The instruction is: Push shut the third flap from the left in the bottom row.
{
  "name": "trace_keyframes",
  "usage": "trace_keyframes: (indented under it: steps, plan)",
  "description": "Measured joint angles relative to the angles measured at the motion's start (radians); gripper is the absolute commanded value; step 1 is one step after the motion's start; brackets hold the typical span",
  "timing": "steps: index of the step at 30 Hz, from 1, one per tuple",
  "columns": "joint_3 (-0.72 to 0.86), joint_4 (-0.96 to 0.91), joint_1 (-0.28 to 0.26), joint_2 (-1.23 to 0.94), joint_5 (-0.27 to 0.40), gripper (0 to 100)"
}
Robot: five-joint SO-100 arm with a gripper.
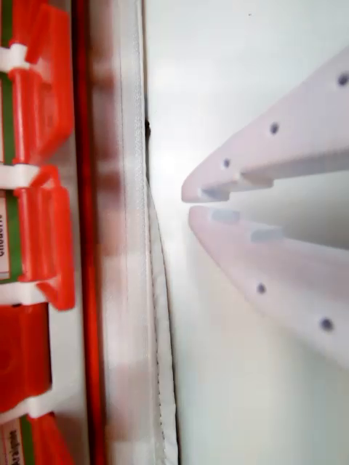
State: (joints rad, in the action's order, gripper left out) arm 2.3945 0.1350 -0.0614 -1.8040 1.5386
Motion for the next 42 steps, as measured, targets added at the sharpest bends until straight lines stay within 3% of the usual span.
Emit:
trace_keyframes:
  steps: [19, 42]
  plan:
    - [-0.268, 0.0, -0.02, 0.241, -0.011, 0]
    - [-0.41, -0.031, -0.02, 0.313, -0.029, 0]
